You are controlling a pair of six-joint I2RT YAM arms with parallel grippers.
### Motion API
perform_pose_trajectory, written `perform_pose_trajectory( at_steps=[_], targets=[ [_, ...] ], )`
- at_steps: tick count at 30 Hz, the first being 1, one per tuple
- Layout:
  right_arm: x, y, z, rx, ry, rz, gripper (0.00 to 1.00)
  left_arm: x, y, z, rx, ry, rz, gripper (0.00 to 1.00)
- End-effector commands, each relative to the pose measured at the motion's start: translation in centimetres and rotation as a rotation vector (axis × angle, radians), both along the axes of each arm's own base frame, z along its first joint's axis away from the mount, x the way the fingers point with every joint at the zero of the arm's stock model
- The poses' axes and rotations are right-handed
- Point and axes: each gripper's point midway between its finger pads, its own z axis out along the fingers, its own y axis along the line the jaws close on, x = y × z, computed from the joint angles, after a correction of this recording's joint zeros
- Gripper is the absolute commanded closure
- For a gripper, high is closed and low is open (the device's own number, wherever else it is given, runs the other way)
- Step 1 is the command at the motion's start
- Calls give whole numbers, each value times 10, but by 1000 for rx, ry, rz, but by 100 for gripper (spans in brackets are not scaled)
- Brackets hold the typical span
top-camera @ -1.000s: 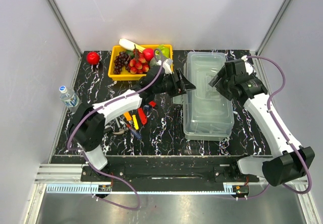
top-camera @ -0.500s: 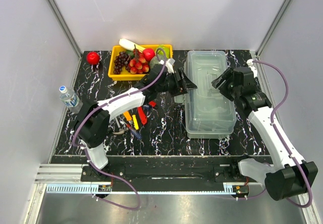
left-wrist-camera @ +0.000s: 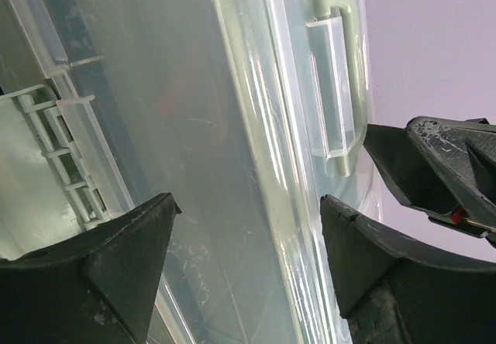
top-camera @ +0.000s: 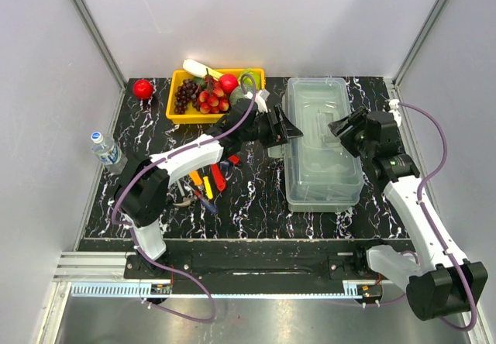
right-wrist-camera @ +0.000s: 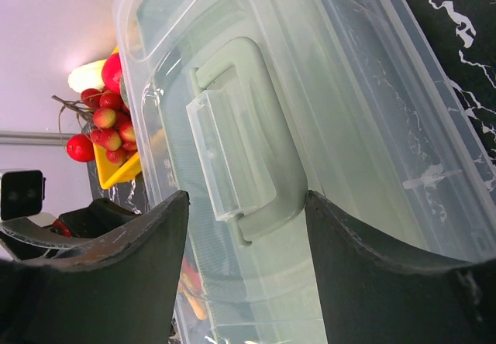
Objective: Pack the tool kit
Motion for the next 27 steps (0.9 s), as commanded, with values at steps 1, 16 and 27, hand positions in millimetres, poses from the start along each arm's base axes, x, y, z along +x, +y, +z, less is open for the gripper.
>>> perform_pose_trajectory(
  at_steps=[1, 16, 27],
  targets=[
    [-7, 29, -3, 135, 22, 92, 34, -13, -19, 28, -68, -41, -87, 21],
    [-18, 30, 6, 168, -76, 110, 37, -14, -17, 25, -53, -41, -89, 21],
    [-3, 16, 5, 44, -76, 74, 39, -12, -13, 25, -46, -44, -86, 21]
  ],
)
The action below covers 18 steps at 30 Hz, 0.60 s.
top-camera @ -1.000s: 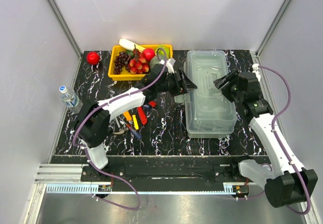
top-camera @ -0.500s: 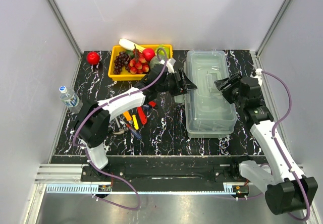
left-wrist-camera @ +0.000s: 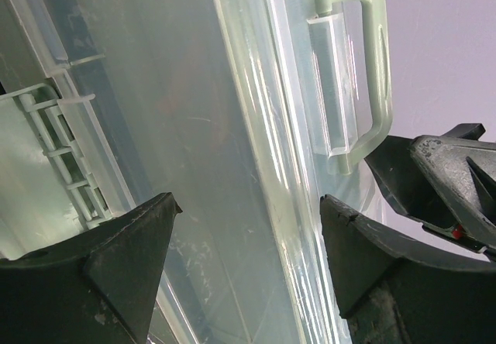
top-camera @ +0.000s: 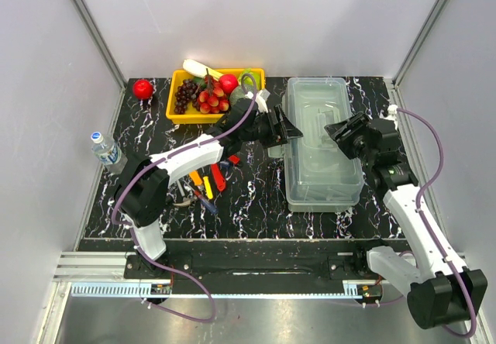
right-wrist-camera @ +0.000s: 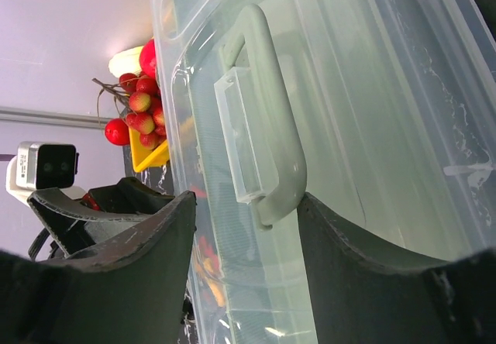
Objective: Pack the tool kit
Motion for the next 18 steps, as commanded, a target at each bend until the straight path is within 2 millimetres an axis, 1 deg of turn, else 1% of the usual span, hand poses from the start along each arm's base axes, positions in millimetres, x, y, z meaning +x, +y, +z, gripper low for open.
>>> perform_pose_trajectory(
  at_steps=[1, 4, 5, 12, 15, 17, 18],
  targets=[
    [7, 2, 3, -60, -18, 25, 40, -12, -13, 25, -55, -40, -80, 21],
    [10, 2, 3, -73, -38, 29, 40, -12, -12, 26, -56, -41, -77, 21],
    [12, -2, 2, -86, -46, 9, 41, -12, -12, 25, -54, -39, -77, 21],
    [25, -6, -2, -136, -44, -5, 49, -9, -7, 25, -44, -45, -68, 21],
    [30, -6, 1, -142, -50, -11, 58, -8, -4, 27, -37, -55, -62, 21],
    [33, -7, 4, -149, -54, -11, 70, -6, 0, 28, -26, -66, -52, 21],
    [34, -6, 6, -150, -57, -9, 74, -4, 3, 29, -20, -73, -42, 21]
  ],
)
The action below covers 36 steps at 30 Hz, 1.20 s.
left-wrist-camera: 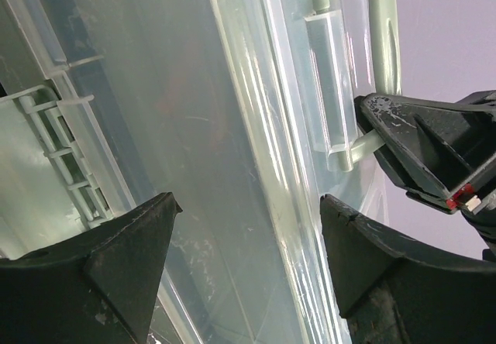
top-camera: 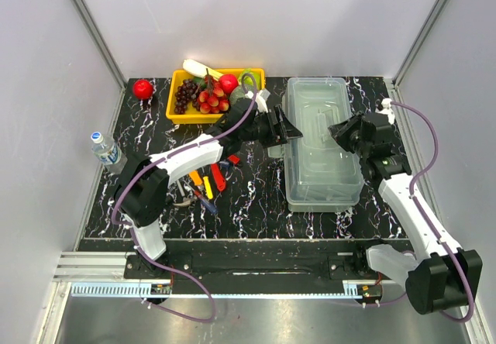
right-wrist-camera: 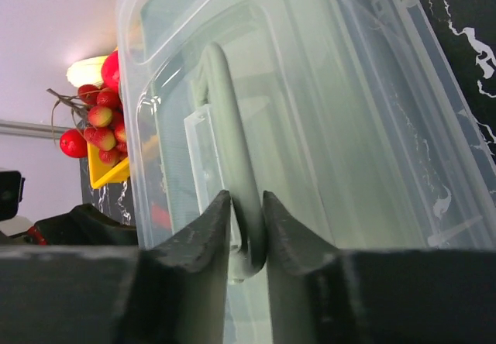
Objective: Pack the tool kit
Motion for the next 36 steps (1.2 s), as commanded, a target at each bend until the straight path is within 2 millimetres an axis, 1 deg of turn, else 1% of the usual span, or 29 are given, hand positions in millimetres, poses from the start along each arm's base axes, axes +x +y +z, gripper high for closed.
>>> perform_pose_trajectory(
  at_steps=[1, 2, 4, 5, 9, 14, 15, 18, 22, 26, 27, 30, 34, 36],
  targets=[
    [11, 2, 20, -28, -52, 7, 79, -2, 5, 29, -16, -69, -22, 21],
    [12, 3, 23, -29, -55, 11, 84, 0, 9, 31, -12, -76, -7, 20],
    [13, 4, 27, -30, -57, 19, 98, 6, 19, 35, -6, -95, 18, 20],
    [14, 5, 29, -28, -53, 21, 100, 9, 23, 36, -6, -103, 31, 19],
    [17, 10, 48, -11, -65, 41, 100, 19, 42, 45, -12, -125, 87, 19],
    [21, 14, 79, 9, -125, 57, 100, 27, 64, 46, -13, -138, 163, 19],
    [20, 20, 84, 20, -136, 88, 100, 28, 69, 45, -8, -139, 180, 19],
    [18, 23, 98, 29, -167, 109, 100, 29, 73, 39, 5, -130, 197, 19],
    [14, 22, 110, 35, -204, 110, 100, 29, 75, 30, 18, -99, 213, 20],
    [10, 19, 117, 37, -244, 109, 100, 35, 85, 18, 78, -68, 275, 28],
    [8, 19, 118, 38, -255, 112, 100, 35, 88, 12, 105, -52, 285, 31],
    [5, 17, 114, 42, -268, 108, 100, 39, 95, 4, 145, -39, 321, 37],
    [0, 13, 113, 54, -286, 105, 100, 33, 90, -5, 141, -13, 283, 46],
    [-1, 11, 114, 64, -292, 101, 100, 28, 84, -7, 114, -13, 241, 48]
  ],
)
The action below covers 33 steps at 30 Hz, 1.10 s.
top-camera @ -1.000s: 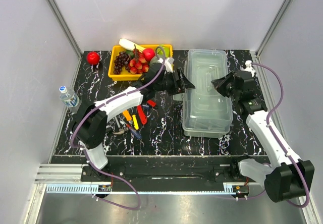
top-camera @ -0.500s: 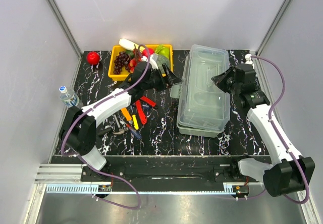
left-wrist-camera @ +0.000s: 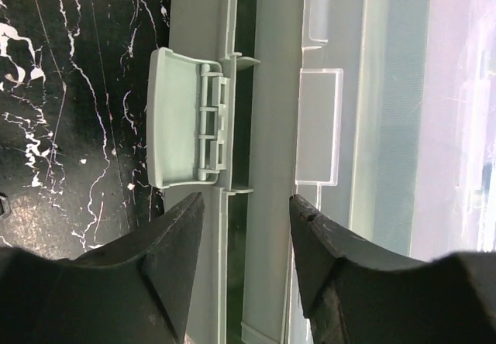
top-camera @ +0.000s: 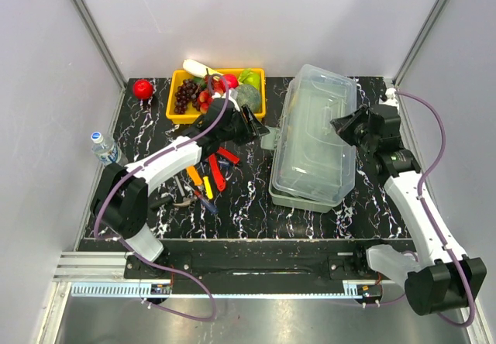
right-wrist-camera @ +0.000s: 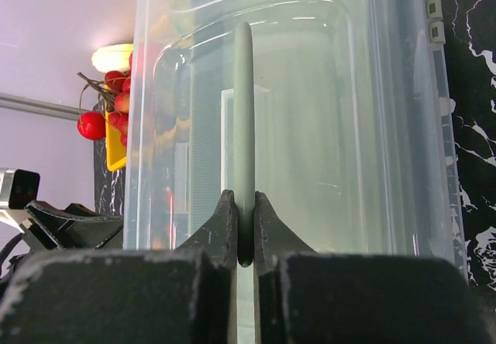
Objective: Pack the tool kit
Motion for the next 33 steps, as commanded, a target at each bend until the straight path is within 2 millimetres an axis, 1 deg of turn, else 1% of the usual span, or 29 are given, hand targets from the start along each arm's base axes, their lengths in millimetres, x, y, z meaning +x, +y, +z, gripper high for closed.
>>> perform_pose_trajectory(
  at_steps=[1, 2, 3, 7, 11, 14, 17, 20, 21, 23, 24, 26, 28, 29, 31, 33],
  targets=[
    [2, 6, 79, 106, -271, 37, 100, -3, -8, 8, -47, -38, -51, 49],
    [2, 5, 79, 114, -272, 37, 100, -5, -13, 13, -73, -57, -76, 49],
    [1, 4, 80, 123, -273, 39, 100, -8, -17, 12, -82, -65, -100, 50],
    [2, 7, 82, 171, -272, 57, 100, -14, -26, -3, -53, -45, -162, 51],
    [2, 7, 81, 200, -272, 62, 100, -19, -42, -1, -71, -82, -243, 51],
    [2, 5, 80, 208, -270, 55, 100, -22, -56, 3, -81, -97, -306, 51],
    [1, 0, 80, 211, -274, 36, 100, -24, -58, 7, -99, -121, -319, 51],
    [2, -3, 79, 212, -273, 23, 100, -26, -59, 20, -127, -171, -336, 51],
    [2, -4, 78, 210, -269, 21, 98, -27, -60, 27, -140, -192, -340, 51],
    [3, -8, 73, 200, -243, -6, 86, -28, -60, 37, -161, -227, -349, 50],
    [4, -12, 71, 193, -223, -31, 74, -29, -61, 43, -174, -245, -354, 49],
    [6, -19, 68, 169, -177, -74, 59, -31, -63, 51, -189, -275, -366, 48],
    [6, -28, 64, 146, -137, -120, 38, -32, -65, 54, -192, -289, -380, 48],
    [6, -34, 64, 127, -128, -148, 32, -32, -67, 54, -191, -291, -384, 48],
    [5, -45, 61, 83, -101, -201, 23, -34, -69, 58, -197, -301, -397, 48],
    [2, -58, 60, 24, -78, -254, 20, -36, -72, 61, -195, -309, -403, 48]
  ],
)
